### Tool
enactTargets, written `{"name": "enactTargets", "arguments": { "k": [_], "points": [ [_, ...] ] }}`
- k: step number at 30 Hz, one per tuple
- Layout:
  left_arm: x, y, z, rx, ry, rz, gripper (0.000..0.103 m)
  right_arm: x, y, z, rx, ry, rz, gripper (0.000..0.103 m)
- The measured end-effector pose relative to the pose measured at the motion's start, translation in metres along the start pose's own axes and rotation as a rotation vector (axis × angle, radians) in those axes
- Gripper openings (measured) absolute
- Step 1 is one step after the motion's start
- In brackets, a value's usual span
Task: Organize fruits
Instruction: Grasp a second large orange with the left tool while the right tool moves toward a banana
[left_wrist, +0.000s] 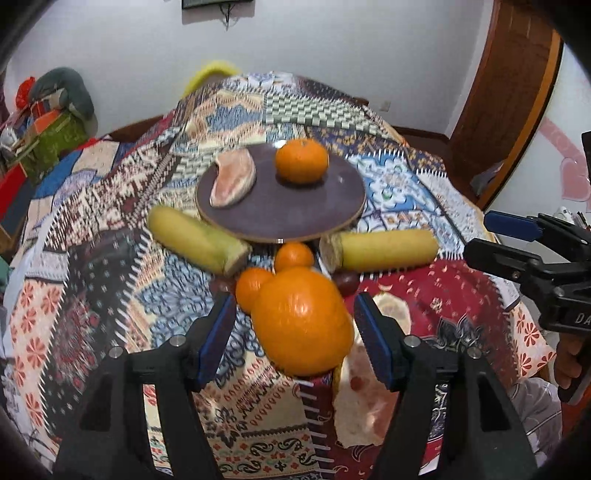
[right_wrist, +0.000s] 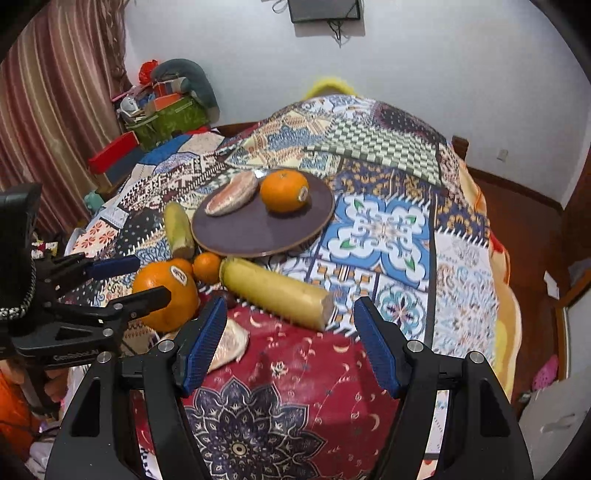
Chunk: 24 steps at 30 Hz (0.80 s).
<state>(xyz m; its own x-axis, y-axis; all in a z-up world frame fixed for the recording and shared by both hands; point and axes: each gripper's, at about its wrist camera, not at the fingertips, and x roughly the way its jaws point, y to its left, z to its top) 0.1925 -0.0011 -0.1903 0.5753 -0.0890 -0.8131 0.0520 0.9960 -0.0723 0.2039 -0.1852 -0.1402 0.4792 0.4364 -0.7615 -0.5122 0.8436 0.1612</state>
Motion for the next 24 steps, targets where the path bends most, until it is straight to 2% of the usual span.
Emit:
{"name": "enactTargets", "arguments": {
  "k": [8,15,24],
  "points": [
    [0.01,-0.001,-0.008,-0.015,0.009,-0.01,0.066,0.015,-0.001,-0.006,0.006,0.043,0.01,0.068],
    [0.011,0.0,-0.009,-0.023,0.008,-0.028,0.061,0.026,0.0,-0.002,-0.022,0.06,-0.011,0.068],
    [-0.013,0.019,-0.006,-0.053,-0.042,-0.022,0.061,0.039,0.001,0.012,-0.037,0.067,-0.005,0.068]
  ]
}}
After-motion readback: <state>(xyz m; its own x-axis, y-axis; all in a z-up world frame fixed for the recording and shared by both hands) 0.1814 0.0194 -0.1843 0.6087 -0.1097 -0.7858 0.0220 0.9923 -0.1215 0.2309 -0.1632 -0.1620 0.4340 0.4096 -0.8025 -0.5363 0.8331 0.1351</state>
